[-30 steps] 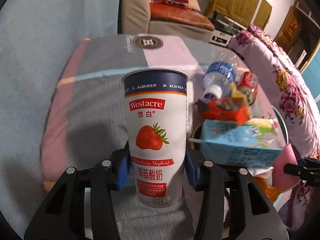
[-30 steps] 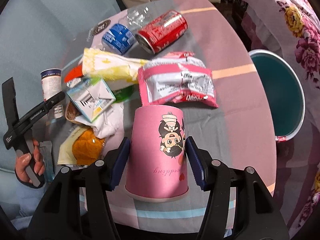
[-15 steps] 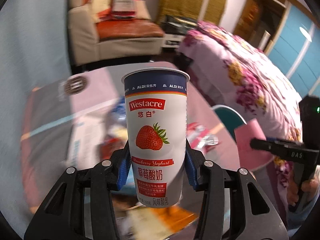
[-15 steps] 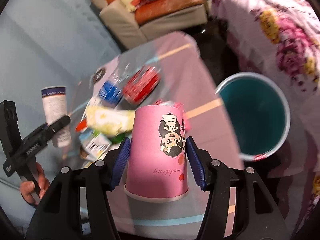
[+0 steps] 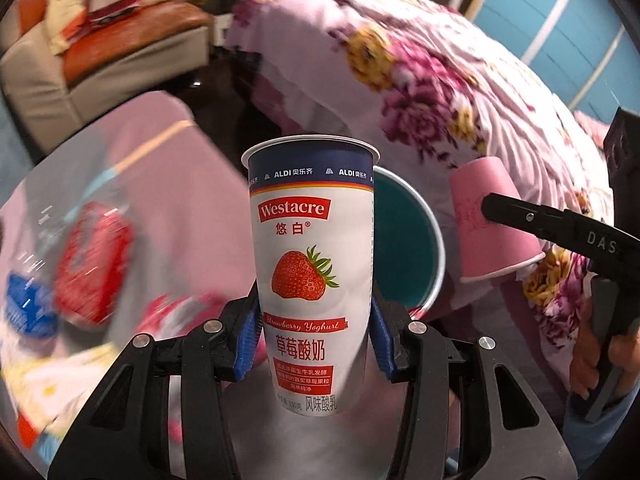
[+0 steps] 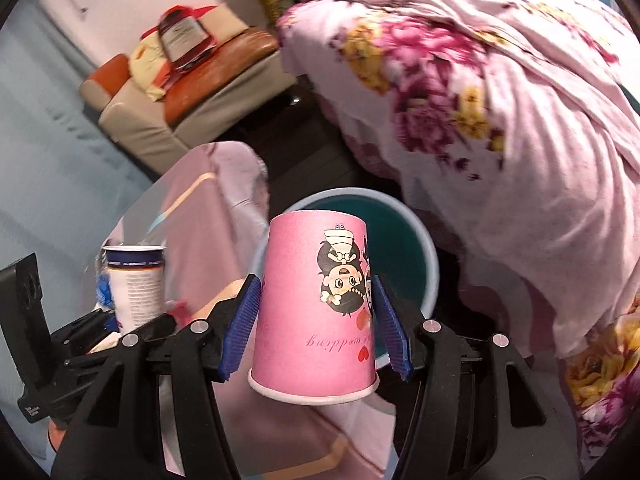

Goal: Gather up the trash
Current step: 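Carry both cups over the teal bin and open both tools to drop them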

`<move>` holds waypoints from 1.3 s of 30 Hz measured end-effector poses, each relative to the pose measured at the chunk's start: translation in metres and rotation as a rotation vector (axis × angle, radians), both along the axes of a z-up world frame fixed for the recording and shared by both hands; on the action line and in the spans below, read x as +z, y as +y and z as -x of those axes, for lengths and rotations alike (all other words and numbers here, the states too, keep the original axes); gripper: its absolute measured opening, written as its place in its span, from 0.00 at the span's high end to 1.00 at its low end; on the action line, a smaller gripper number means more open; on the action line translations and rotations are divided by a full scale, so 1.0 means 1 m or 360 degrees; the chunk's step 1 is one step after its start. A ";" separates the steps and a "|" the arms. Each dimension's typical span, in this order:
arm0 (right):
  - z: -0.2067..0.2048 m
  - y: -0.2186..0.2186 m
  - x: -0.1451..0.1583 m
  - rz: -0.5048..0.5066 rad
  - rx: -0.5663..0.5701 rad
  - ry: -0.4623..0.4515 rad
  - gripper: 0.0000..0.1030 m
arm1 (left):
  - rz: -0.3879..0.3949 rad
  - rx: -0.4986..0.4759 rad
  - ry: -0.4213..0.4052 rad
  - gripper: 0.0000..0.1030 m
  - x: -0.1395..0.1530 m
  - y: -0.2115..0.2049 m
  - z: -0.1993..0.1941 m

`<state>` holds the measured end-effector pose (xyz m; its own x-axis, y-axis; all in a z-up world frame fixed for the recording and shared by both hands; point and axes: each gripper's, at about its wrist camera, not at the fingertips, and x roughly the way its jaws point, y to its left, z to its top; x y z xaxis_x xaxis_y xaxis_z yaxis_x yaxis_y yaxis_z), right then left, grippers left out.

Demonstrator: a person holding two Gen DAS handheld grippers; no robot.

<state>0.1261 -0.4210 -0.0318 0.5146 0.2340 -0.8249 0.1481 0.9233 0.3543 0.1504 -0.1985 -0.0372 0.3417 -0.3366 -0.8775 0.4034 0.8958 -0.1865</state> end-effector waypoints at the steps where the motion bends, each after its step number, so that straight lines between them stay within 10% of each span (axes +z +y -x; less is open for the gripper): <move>1: -0.002 -0.005 -0.003 -0.0003 -0.0011 0.0011 0.47 | -0.0004 -0.0018 0.0009 0.54 -0.004 -0.009 -0.004; 11: -0.018 -0.024 -0.020 0.0033 -0.0048 0.0081 0.47 | -0.0025 -0.0106 0.0128 0.53 -0.042 -0.051 -0.031; 16: -0.027 -0.022 -0.026 0.0033 -0.0040 0.0109 0.47 | -0.0038 -0.0073 0.0064 0.16 -0.039 -0.048 -0.036; 39: -0.034 0.016 -0.040 0.0072 0.0043 0.0240 0.33 | 0.0033 0.0167 0.0076 0.09 -0.011 0.032 -0.030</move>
